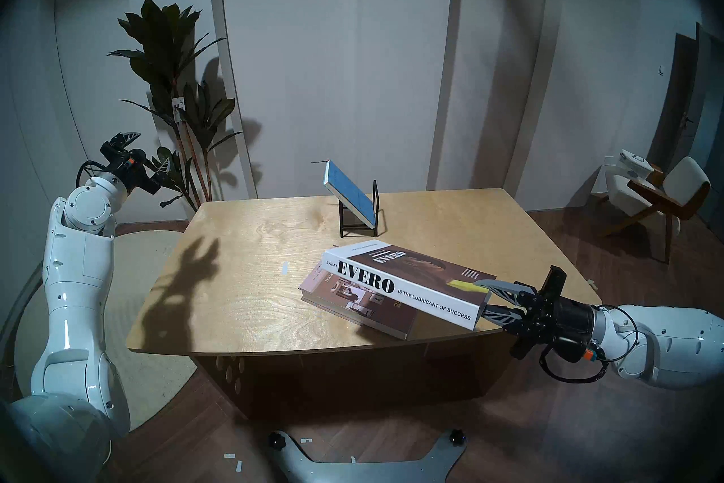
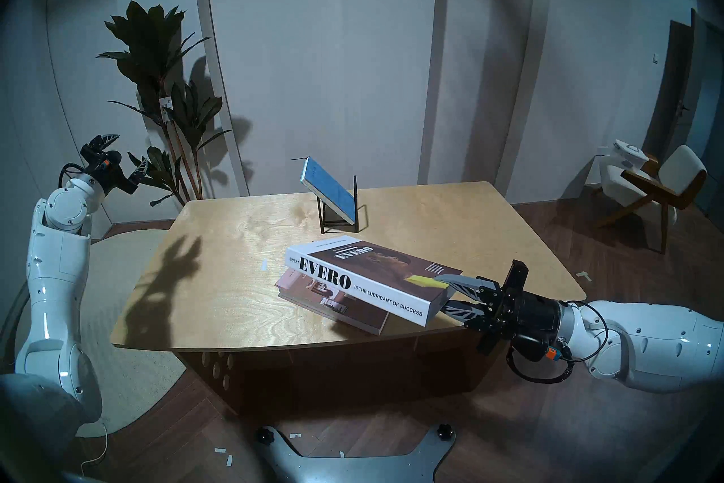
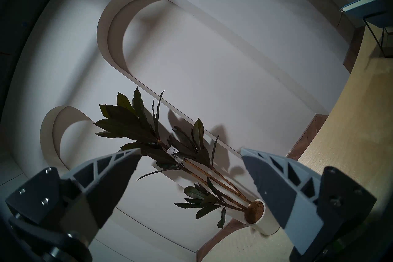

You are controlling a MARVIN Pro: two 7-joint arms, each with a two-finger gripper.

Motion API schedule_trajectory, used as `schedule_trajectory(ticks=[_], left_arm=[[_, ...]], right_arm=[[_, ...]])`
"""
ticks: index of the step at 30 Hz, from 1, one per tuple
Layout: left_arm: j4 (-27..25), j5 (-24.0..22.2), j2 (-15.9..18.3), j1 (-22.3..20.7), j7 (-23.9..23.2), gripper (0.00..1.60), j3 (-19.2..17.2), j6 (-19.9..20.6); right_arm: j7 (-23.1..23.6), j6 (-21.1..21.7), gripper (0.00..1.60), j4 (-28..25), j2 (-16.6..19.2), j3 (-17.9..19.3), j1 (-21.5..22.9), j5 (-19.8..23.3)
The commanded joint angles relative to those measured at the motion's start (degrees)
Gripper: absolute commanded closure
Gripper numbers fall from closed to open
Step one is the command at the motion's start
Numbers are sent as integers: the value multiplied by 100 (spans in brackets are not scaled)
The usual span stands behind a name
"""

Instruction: Stack the books into one stack

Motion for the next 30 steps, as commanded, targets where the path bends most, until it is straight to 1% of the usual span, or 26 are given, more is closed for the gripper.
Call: schedule_trajectory(ticks=[1,5,16,23,30], left_arm=[[-138,24,77,-168,32,0,5,-6],[-141,30,83,-170,35,0,14,-4],[-152,62,99,-183,45,0,38,5],[-160,100,103,-192,53,0,49,12],[-173,153,103,-208,66,0,60,29]], right_arm=[[-522,179,160,-64,63,9,-221,97],[-727,303,160,-53,75,-33,-339,90],[-1331,809,160,86,96,-99,-645,42],[-1765,1202,160,102,103,-58,-768,-40],[-2309,1762,160,-49,109,32,-867,-332]])
